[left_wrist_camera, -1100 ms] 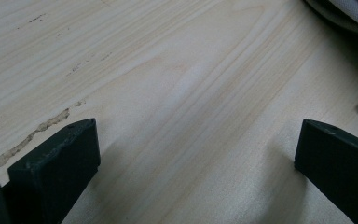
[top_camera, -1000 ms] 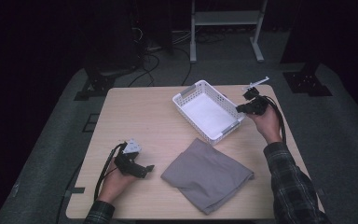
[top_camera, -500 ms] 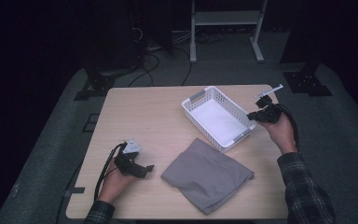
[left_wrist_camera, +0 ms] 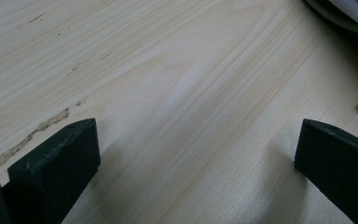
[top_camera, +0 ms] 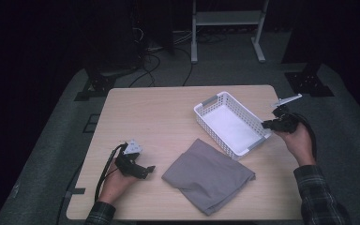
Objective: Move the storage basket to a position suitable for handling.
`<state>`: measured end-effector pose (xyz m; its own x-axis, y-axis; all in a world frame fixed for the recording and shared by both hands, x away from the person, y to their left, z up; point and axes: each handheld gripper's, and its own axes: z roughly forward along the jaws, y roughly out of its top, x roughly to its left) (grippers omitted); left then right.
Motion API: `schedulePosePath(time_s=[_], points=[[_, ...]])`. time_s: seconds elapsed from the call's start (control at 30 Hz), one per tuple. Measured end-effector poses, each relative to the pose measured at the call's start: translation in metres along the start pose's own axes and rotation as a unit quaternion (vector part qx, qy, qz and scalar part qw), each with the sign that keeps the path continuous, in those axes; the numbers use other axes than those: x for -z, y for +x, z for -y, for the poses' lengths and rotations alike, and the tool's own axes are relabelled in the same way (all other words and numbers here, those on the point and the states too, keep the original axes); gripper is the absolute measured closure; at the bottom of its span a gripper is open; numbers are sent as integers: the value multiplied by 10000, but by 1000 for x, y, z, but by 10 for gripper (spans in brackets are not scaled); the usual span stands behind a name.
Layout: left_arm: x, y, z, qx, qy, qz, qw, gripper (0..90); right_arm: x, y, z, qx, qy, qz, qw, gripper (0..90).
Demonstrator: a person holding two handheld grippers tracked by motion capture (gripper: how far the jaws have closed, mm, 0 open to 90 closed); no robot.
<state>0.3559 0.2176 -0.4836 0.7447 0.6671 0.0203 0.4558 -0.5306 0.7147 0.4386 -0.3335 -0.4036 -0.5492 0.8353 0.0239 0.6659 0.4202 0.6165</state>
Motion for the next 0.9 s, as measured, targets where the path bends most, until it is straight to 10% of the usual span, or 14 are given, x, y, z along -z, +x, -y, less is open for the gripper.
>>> schedulePosePath(time_s=[0.53,0.9], points=[[0,0,0,2,16,1,10000,0,14,-7,27,-124,-76,46,9999,834],[0,0,0,0,19,1,10000,0,28,5,25,-234,-381,724,9964,483]])
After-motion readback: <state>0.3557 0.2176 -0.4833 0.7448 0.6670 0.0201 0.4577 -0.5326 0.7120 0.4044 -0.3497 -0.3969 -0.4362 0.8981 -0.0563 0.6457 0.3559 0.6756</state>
